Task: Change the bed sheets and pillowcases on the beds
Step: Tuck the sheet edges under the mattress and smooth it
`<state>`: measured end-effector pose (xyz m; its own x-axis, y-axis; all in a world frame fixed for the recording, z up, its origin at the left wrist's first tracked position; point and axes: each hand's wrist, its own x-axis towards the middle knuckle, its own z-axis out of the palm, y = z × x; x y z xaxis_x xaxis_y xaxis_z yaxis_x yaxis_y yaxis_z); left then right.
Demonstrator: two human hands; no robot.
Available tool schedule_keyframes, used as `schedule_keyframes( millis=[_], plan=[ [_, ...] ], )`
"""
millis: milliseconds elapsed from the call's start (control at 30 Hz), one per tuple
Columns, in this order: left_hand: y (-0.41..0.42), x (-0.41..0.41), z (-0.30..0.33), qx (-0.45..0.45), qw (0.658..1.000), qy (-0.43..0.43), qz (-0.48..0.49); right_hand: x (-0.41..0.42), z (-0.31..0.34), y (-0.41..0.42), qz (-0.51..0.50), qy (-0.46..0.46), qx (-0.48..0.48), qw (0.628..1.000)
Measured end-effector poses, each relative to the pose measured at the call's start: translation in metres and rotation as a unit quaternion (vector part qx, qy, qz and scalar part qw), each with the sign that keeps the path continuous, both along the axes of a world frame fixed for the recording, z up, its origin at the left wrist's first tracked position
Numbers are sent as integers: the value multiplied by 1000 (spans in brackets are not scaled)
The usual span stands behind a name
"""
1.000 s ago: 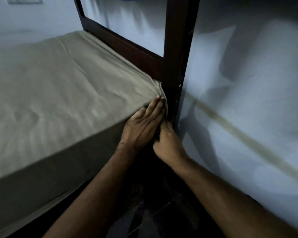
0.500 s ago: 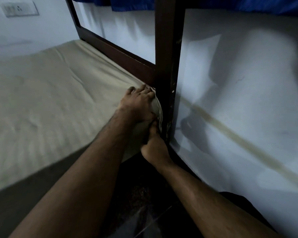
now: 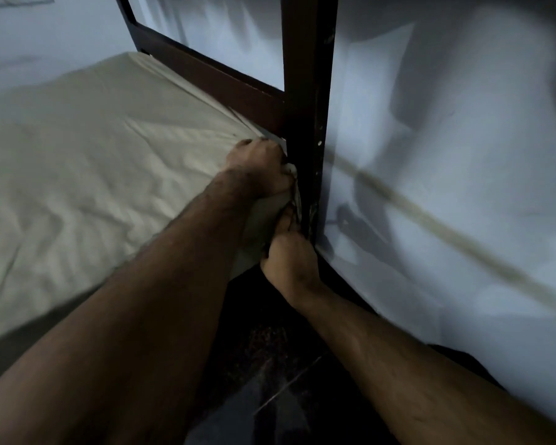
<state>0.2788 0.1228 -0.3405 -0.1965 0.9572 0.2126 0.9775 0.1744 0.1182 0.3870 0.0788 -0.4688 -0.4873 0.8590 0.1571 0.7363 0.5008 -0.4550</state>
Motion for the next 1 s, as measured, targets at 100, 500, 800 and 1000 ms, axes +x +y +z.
schedule_keyframes(
  millis=[100,500,800,1000],
  plan=[
    [1,9,-5,12,999,-11,32,-13,-13,5,-27,-7,-4,1000],
    [0,6,-20,58,990,-123,39,-22,-26,-1,-23,165,-173,971],
    [11,4,-3,60,982,-137,115,-22,-21,13,-48,276,-236,930],
    [25,-4,1,68,962,-193,179,-13,-21,19,-20,170,-146,974]
  ],
)
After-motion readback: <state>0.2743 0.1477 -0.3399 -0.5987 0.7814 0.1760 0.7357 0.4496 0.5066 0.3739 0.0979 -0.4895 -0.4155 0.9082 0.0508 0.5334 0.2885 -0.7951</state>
